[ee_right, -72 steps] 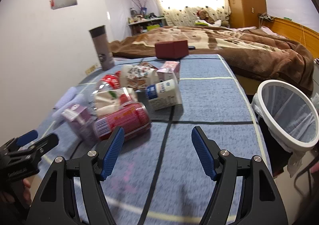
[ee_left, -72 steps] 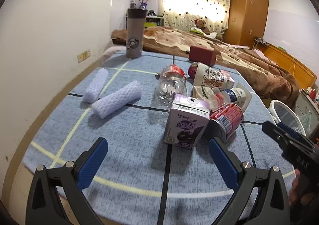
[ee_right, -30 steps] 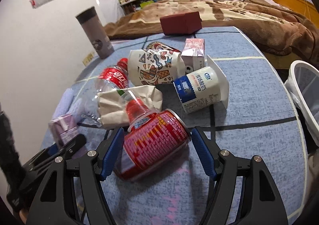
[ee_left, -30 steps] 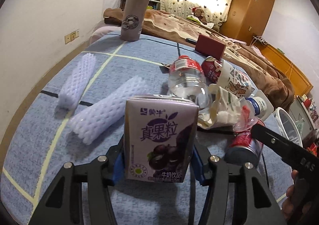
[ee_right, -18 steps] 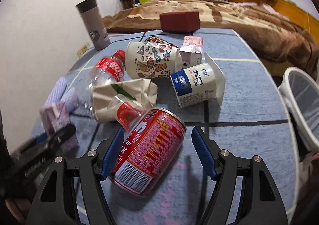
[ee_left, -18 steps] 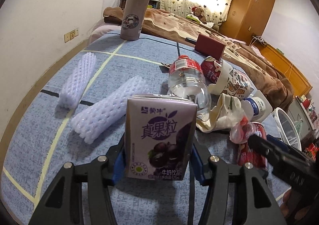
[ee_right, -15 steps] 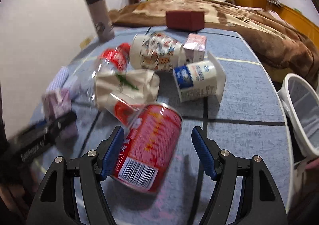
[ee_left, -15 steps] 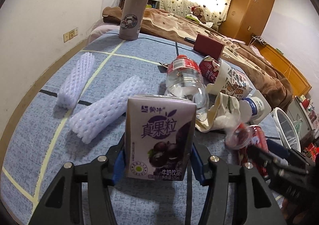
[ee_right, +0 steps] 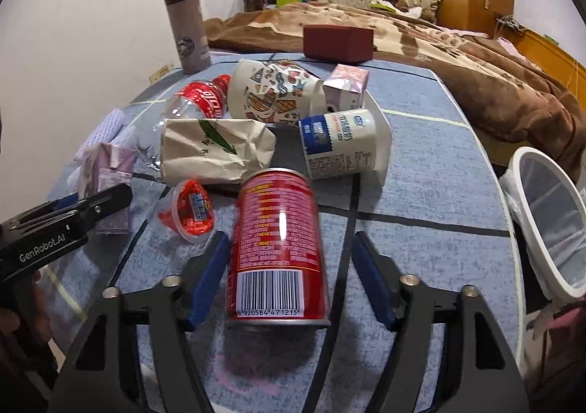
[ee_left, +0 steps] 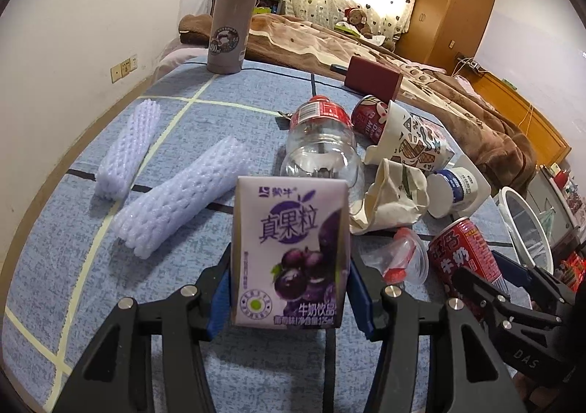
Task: Collect trash
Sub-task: 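Grasp the red can with the right tool while the left tool lifts the carton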
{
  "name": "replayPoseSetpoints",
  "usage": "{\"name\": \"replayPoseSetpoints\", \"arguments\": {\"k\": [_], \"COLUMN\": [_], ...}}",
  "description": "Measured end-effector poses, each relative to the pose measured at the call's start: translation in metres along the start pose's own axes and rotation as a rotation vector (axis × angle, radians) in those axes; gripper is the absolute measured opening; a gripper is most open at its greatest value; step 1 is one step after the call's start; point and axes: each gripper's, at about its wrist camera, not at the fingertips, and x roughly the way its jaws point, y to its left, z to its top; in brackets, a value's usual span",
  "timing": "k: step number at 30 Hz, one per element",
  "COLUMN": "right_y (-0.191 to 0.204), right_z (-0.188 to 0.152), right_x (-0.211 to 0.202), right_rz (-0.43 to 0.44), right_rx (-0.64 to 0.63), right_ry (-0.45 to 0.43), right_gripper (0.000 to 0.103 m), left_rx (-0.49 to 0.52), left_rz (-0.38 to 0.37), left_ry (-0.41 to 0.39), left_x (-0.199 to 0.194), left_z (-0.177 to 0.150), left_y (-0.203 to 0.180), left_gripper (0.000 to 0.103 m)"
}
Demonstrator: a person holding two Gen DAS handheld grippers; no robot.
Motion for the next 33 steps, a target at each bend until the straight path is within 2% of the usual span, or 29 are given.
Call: {"name": "replayPoseSetpoints", "arguments": {"k": [1, 9, 17, 23, 33], "right_y": [-0.001, -0.008, -0.018, -0.033, -0.08], "right_z": [-0.001, -0.002, 0.004, 0.009, 0.014], "right_x": [-0.001, -0.002, -0.017, -0.029, -0.047], "right_rz": [0.001, 0.045, 0.072, 0.077, 0.027], "right_rx": [-0.003, 0.021, 0.031, 0.044, 0.098], "right_ry": [-0.004, -0.025, -0.088, -0.123, -0.175], "right_gripper": [0.055, 0.055, 0.054, 0.054, 0.054], "left_rx": [0.0, 0.015, 0.053, 0.085, 0.184], "left_rz": [0.0, 0.016, 0.011, -0.018, -0.071], "left_ry": [0.0, -0.009, -0.042, -0.054, -0.056], "left_x": [0.0, -0.008, -0.025, -0.03, -0.027], "left_z": [0.0, -0.001, 0.005, 0.014, 0.023], "left_y": [-0.001, -0.011, -0.028, -0.054, -0.117], "left_gripper": [0.056, 0.056, 0.056, 0.056, 0.056]}}
